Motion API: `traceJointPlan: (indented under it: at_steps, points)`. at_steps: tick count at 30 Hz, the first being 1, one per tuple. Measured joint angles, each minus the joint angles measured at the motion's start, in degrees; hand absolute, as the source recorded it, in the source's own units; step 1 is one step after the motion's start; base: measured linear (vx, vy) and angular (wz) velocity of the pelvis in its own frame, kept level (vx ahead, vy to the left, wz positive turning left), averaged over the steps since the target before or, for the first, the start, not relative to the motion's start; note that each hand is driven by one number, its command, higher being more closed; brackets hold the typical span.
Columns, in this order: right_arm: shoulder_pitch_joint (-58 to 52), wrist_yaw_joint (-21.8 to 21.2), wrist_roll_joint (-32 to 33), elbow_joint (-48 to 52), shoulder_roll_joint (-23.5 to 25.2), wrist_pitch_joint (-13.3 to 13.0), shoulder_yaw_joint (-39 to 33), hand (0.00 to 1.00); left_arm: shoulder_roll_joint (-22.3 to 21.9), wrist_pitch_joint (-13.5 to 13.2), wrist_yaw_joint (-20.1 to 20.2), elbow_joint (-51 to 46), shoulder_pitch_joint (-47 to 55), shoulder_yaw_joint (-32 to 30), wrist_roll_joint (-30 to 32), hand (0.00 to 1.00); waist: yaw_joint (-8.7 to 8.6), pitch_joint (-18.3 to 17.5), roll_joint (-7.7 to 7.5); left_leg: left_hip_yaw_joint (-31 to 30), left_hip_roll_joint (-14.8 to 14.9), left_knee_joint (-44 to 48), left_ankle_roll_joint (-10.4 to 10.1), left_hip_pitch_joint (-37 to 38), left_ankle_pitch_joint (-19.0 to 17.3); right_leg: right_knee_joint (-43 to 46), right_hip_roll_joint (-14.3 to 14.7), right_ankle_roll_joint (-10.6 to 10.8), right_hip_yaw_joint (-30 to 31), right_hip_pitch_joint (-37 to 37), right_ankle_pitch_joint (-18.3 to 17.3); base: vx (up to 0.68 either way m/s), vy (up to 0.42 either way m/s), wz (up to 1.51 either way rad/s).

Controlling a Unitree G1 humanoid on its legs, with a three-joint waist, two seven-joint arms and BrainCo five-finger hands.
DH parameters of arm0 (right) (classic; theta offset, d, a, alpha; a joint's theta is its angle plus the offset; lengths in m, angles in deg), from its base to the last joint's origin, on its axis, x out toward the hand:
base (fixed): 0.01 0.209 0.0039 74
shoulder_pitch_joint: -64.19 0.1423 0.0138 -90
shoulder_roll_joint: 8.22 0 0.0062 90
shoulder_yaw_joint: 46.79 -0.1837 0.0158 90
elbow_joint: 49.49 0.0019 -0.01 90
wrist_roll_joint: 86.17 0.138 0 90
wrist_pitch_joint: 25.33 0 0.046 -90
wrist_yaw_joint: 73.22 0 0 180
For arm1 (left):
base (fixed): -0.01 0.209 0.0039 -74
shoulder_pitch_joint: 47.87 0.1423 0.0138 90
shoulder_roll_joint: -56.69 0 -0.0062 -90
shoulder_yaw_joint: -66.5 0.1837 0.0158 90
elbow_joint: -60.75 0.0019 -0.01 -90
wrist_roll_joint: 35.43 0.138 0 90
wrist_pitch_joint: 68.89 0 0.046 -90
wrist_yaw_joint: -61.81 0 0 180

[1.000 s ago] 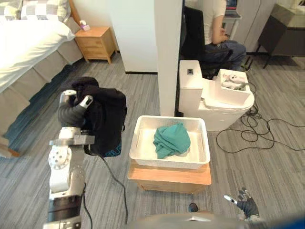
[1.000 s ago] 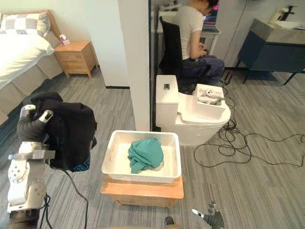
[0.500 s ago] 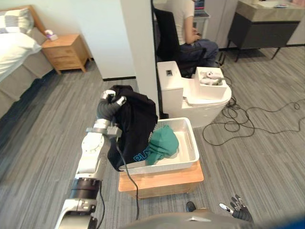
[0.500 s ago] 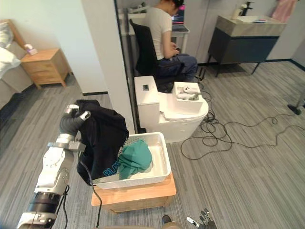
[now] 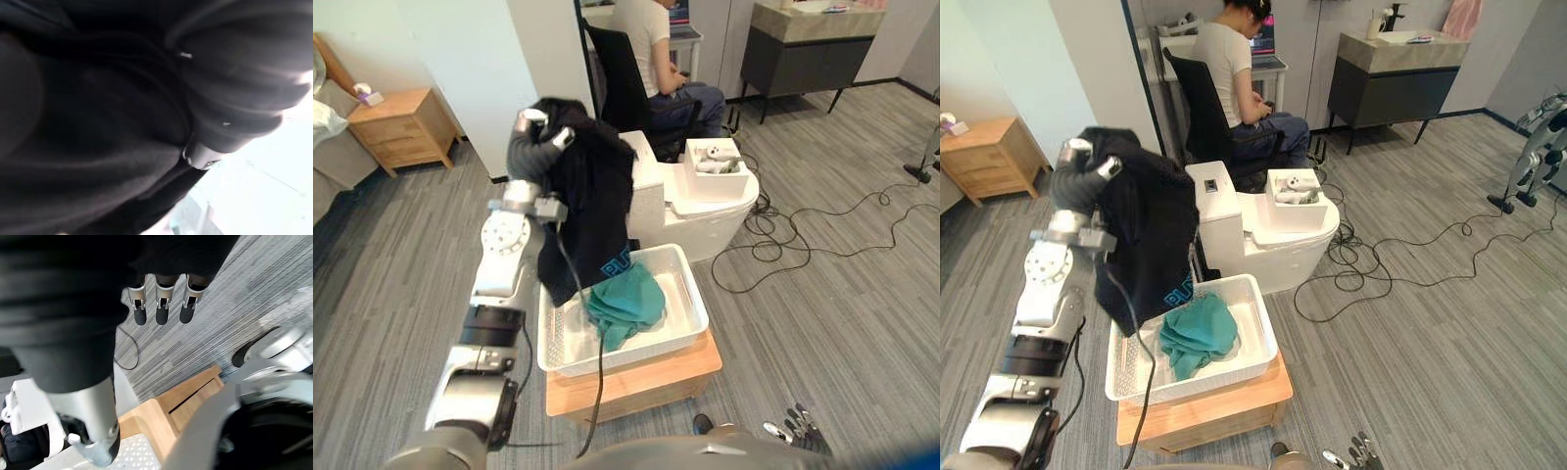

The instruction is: Tidy the bed and pick cloth on bed and put in laundry

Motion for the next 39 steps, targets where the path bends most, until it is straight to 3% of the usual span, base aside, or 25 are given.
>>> traceJointPlan:
  at_steps: [9, 17, 22, 27, 34, 39]
  points:
    - [0.09, -0.35, -1.39, -0.07, 1.06, 0.07, 0.03, 0.00, 0.76, 0.41, 0.92, 0.12, -3.60, 1.98, 0.01, 1.00, -1.21, 0.05, -0.02, 2.46, -0.14, -0.05, -0.28, 1.42, -0.45, 0.77, 0.62, -0.02, 2.07, -0.23, -0.02, 0.00, -0.016, -0.14]
    - [-0.01, -0.35, -1.50, -1.15, 1.04, 1.19, 0.03, 0.00, 0.65, 4.07, 1.25, 0.14, -2.10, 2.54, 0.08, 1.00, -1.12, 0.69, 0.05, 2.12, 0.10, 0.06, -0.18, 1.66, -0.77, 1.35, 0.53, 0.10, 1.99, -0.03, -0.81, -0.03, -0.034, 0.02]
    - [-0.07, 0.21, -1.44, -2.26, 1.02, 2.77, -0.25, 0.00, 0.13, 5.84, 3.42, 2.03, 8.05, 4.85, 0.71, 1.00, -1.44, 1.31, 0.72, 1.21, -0.35, -0.11, -0.14, 1.39, -0.73, 1.30, 0.38, 0.05, 0.01, -0.01, -0.95, 0.01, -0.023, 0.09]
    - [-0.08, 0.06, -1.43, -3.85, 1.55, 3.89, -2.08, 0.00, -2.29, 6.27, 3.67, 7.83, 18.44, 8.12, 6.97, 1.00, -0.87, 2.15, -0.15, 0.63, -0.31, 0.00, -0.12, 1.15, -0.72, 1.28, 0.14, 0.00, -1.10, 0.25, -1.08, 0.01, -0.016, 0.09]
    - [-0.08, 0.03, 0.13, -3.85, 1.51, 3.90, -1.94, 0.00, -4.04, 6.32, 3.79, 15.61, 22.41, 12.48, 9.34, 1.00, -0.75, 2.97, -0.02, 0.51, -0.29, 1.67, 0.27, -1.12, -1.68, 2.37, -0.38, 0.11, -1.70, -1.42, -2.14, -0.03, -0.027, 0.05]
    - [0.28, 0.04, 0.14, -3.92, 1.32, 3.90, -1.91, 0.00, -6.40, 6.17, 3.12, 17.34, 26.12, 15.19, 12.93, 1.00, -2.10, 4.25, 0.93, 0.66, 0.04, 2.08, 0.13, -2.10, -1.80, 2.76, -0.04, 0.20, -1.57, -2.58, -2.14, 0.02, -0.027, -0.03]
